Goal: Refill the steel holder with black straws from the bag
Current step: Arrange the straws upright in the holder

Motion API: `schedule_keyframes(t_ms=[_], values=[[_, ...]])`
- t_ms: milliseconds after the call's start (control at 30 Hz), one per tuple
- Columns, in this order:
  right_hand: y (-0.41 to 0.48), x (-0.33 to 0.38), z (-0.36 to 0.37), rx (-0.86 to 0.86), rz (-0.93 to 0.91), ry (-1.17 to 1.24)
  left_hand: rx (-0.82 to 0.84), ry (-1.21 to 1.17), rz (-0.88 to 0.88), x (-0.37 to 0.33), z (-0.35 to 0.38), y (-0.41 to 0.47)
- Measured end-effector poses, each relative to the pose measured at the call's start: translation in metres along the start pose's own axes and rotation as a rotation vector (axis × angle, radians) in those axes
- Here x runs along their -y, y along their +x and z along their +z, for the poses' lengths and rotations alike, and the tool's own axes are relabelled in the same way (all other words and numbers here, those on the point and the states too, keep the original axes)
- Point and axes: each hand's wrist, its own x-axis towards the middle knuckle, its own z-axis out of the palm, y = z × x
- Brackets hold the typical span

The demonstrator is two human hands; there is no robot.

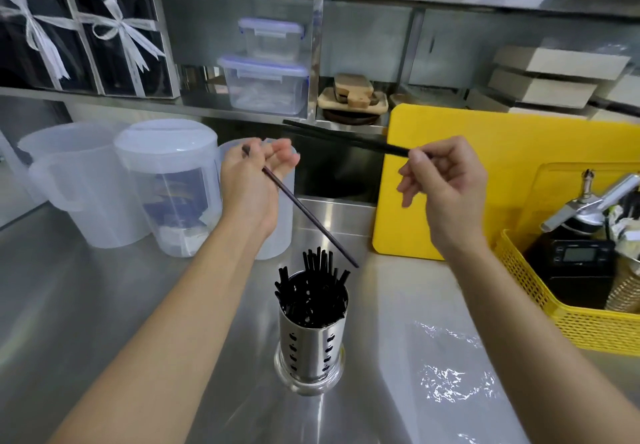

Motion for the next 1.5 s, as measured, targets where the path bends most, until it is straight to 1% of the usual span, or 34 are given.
schedule_keyframes(t_ms=[100, 167, 333, 467, 633, 733, 967, 1033, 1133, 1233, 1367, 1500], values=[[-0.018, -0.014, 0.006, 0.029, 0.102, 0.049, -0.022, -0.158, -0.160, 0.001, -0.001, -0.007], [-0.030, -0.023, 0.010, 0.067, 0.155, 0.053, -0.054, -0.225, -0.226, 0.003, -0.003, -0.011], [-0.046, -0.030, 0.014, 0.109, 0.236, 0.043, -0.141, -0.236, -0.347, 0.013, -0.016, -0.003], [-0.046, -0.034, 0.005, 0.160, 0.328, 0.088, -0.232, -0.215, -0.385, 0.018, -0.025, 0.004], [-0.048, -0.044, -0.002, 0.193, 0.428, 0.141, -0.261, -0.198, -0.399, 0.024, -0.030, 0.006], [-0.049, -0.050, -0.005, 0.152, 0.452, 0.156, -0.250, -0.165, -0.373, 0.023, -0.027, 0.001], [-0.047, -0.057, -0.016, 0.045, 0.486, 0.173, -0.241, 0.074, -0.154, 0.028, -0.029, 0.002], [-0.048, -0.058, -0.017, 0.015, 0.499, 0.184, -0.231, 0.056, -0.142, 0.029, -0.031, 0.004], [-0.050, -0.061, -0.016, -0.012, 0.527, 0.225, -0.189, -0.044, -0.182, 0.033, -0.026, 0.000], [-0.053, -0.063, -0.011, 0.005, 0.555, 0.231, -0.177, -0.135, -0.222, 0.040, -0.021, -0.007], [-0.057, -0.065, -0.009, 0.052, 0.599, 0.159, -0.143, -0.267, -0.285, 0.048, -0.023, -0.010], [-0.060, -0.069, -0.011, 0.093, 0.632, 0.135, -0.015, -0.223, -0.278, 0.052, -0.026, -0.013]])
